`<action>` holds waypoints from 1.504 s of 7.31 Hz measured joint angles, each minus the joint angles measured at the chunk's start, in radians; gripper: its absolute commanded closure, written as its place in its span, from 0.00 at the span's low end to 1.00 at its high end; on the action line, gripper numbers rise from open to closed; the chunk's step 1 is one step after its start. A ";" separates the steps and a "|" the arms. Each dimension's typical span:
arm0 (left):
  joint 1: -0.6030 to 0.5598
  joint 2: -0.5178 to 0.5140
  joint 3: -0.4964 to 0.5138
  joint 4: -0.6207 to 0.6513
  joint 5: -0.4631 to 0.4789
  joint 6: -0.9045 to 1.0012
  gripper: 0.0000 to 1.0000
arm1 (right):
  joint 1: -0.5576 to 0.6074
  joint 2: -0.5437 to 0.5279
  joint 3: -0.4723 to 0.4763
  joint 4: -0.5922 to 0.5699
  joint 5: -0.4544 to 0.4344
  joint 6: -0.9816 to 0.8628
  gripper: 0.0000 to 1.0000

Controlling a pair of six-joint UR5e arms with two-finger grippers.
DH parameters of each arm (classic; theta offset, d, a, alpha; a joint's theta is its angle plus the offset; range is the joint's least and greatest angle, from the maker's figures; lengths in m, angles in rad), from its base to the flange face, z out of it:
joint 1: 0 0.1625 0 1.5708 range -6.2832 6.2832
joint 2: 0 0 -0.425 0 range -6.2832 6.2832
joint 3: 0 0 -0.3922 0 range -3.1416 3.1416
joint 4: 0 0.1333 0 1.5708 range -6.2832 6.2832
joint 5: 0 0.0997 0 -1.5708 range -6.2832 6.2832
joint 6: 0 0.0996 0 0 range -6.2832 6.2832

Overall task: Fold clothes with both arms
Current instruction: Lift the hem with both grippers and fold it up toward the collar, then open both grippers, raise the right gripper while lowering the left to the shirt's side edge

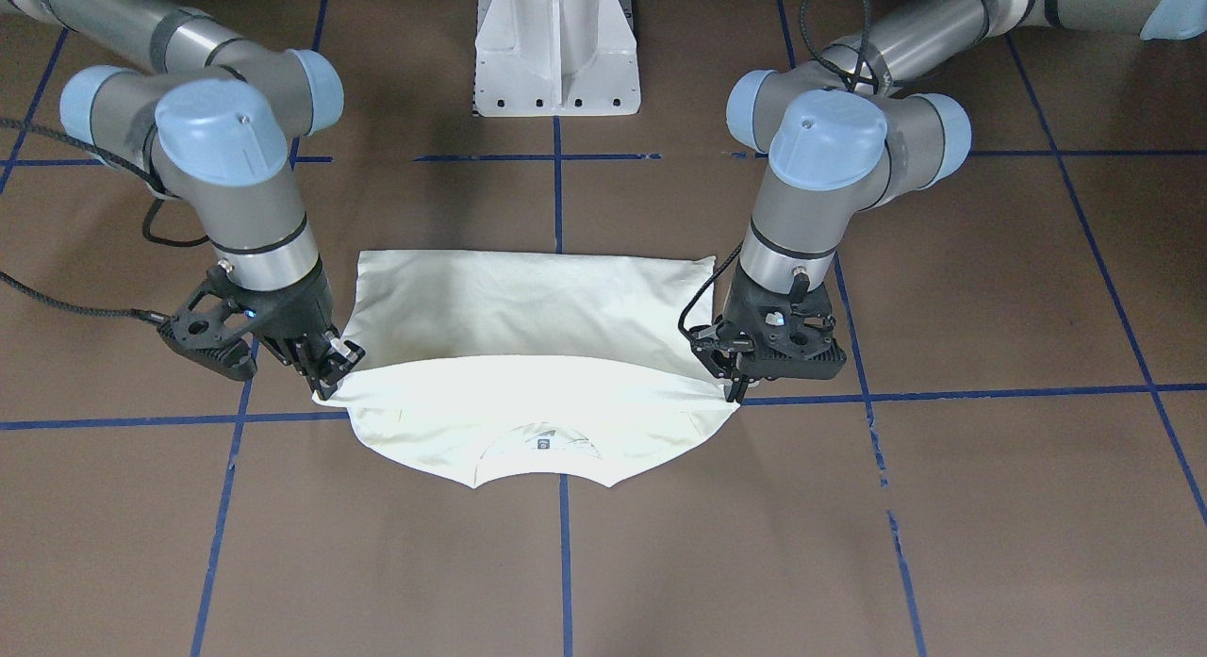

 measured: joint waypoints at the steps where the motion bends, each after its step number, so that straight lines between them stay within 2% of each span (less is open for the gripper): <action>1: 0.018 0.001 0.015 -0.015 0.003 -0.002 1.00 | -0.001 0.003 -0.057 0.048 -0.007 -0.005 1.00; 2: 0.038 0.005 0.020 -0.021 0.004 -0.003 0.54 | -0.003 0.002 -0.082 0.068 -0.010 -0.012 0.13; 3: 0.054 0.009 0.022 -0.023 0.005 -0.003 0.01 | -0.007 -0.001 -0.092 0.075 -0.014 -0.018 0.00; 5: 0.064 0.045 0.004 -0.077 0.003 0.044 0.00 | -0.020 -0.004 -0.081 0.079 -0.047 -0.039 0.00; 8: 0.077 0.209 -0.165 -0.160 -0.003 0.159 0.02 | -0.010 -0.026 0.013 0.071 -0.029 -0.119 0.00; 9: 0.104 0.279 -0.213 -0.211 -0.001 0.148 0.20 | -0.009 -0.032 0.024 0.071 -0.024 -0.127 0.00; 10: 0.142 0.336 -0.231 -0.283 0.006 0.098 0.24 | -0.009 -0.034 0.028 0.071 -0.023 -0.129 0.00; 11: 0.190 0.368 -0.231 -0.342 0.032 0.025 0.25 | -0.009 -0.034 0.029 0.072 -0.023 -0.130 0.00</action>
